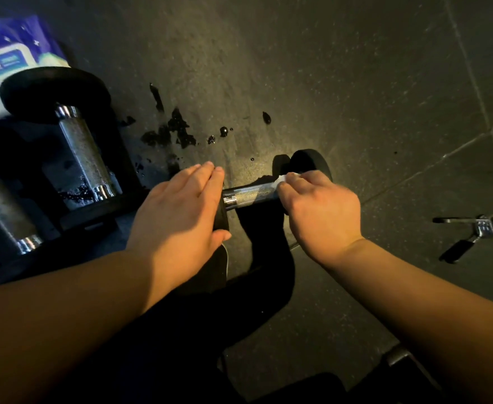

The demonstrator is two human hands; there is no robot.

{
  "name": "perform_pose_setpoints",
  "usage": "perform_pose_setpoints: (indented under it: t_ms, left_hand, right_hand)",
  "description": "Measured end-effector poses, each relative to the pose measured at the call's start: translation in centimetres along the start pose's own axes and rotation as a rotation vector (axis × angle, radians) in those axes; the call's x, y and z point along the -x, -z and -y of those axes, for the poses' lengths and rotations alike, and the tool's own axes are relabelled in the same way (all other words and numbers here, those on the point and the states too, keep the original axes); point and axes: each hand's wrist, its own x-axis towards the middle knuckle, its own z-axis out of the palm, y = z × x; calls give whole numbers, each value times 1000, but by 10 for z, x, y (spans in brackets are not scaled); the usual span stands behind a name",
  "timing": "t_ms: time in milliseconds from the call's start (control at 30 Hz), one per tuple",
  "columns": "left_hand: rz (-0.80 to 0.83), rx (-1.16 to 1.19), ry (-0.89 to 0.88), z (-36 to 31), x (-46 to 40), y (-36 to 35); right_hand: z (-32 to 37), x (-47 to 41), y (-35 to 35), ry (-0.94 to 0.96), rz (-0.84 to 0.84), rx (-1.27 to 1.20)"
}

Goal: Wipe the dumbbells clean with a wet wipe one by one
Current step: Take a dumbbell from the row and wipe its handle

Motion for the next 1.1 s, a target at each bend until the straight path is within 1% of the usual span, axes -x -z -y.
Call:
perform_pose_setpoints:
  t_ms: [100,200,300,433,533,700,833,900,967,1033,1100]
  left_hand:
    - [17,24,-19,4,-6,5]
    - [76,61,-19,11,-16,12]
    - [125,76,-27,19,-28,21]
    - [196,-24,-33,21,-39,33]
    - [119,-60,-74,16,-31,29]
    - [-48,-112,-143,6,-8,3]
    - [-50,-133,-133,-2,2,-7]
    - [-37,-119,-131,2,-2,-4]
    - [8,-81,-112,8,-14,6]
    - [70,53,-27,18,-29,22]
    - [81,187,59,29,-43,38]
  right_hand:
    - [-16,-5,-1,80,-78,90]
    - [-29,-11,-5,161,-118,62]
    - [-33,-21,-2,188,-57,41]
    - [-31,-36,5,157,54,51]
    - [-31,-43,10,132,137,56]
    - [-33,-51,16,146,342,45]
    - [-36,-55,13,139,399,-16]
    - [-38,-55,10,124,363,-54]
    - [-39,-53,5,128,243,-70]
    - [-39,-53,1,128,104,-83]
    - [-41,-55,-1,106,16,-85]
